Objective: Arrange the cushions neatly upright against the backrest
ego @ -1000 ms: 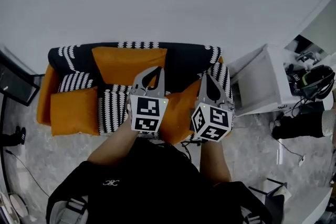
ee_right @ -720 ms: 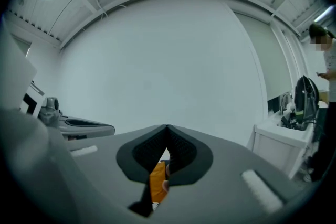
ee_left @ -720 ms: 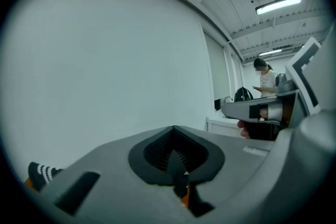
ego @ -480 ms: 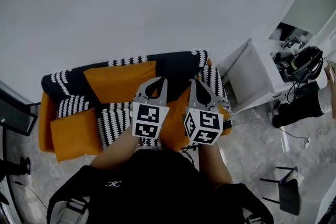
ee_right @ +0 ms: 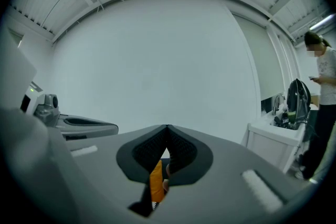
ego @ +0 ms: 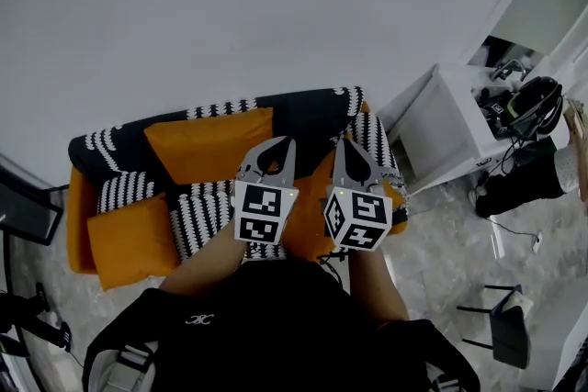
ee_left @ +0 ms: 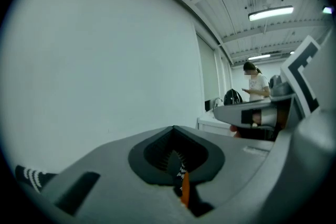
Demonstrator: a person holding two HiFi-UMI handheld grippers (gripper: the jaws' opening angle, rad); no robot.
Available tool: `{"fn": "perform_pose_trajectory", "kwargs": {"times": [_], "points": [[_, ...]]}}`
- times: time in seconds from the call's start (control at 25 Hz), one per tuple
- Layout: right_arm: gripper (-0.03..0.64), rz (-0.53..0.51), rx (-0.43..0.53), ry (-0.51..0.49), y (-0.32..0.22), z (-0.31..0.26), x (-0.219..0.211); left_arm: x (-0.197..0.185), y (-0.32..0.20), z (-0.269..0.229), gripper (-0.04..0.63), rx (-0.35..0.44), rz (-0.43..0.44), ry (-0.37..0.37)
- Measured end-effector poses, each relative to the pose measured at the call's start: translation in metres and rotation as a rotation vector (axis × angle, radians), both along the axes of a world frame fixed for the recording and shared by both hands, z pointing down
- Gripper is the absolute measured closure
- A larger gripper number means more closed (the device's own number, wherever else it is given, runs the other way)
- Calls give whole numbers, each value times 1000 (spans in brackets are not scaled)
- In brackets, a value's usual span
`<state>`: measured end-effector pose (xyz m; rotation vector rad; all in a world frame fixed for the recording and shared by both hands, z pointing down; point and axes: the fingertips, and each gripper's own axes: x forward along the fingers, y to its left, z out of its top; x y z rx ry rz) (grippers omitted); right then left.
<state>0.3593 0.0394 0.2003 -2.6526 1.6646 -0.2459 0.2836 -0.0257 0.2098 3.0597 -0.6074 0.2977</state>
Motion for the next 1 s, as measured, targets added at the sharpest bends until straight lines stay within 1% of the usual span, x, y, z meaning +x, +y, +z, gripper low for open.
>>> {"fn": "perform_pose_trajectory", "kwargs": {"times": [0.12, 0.44, 0.6, 0.72, 0.84, 0.92, 1.0], "points": [[611, 7, -9, 2, -4, 2, 1, -1, -3, -3, 588, -49, 12, 36], [611, 35, -30, 8, -5, 9, -1, 2, -9, 10, 588, -82, 44, 12], [611, 65, -56, 17, -8, 15, -3, 0, -18, 21, 588, -117, 66, 3], [609, 104, -85, 22, -5, 24, -3, 0, -21, 33, 588, -145, 100, -10], [609, 154, -73, 33, 3, 29, -4, 1, -18, 48, 588, -165, 145, -35], [610, 193, -65, 37, 9, 31, -4, 3, -15, 59, 588, -187, 184, -51], [609, 232, -82, 39, 13, 38, -3, 6, -14, 68, 588, -207, 232, -58]]}}
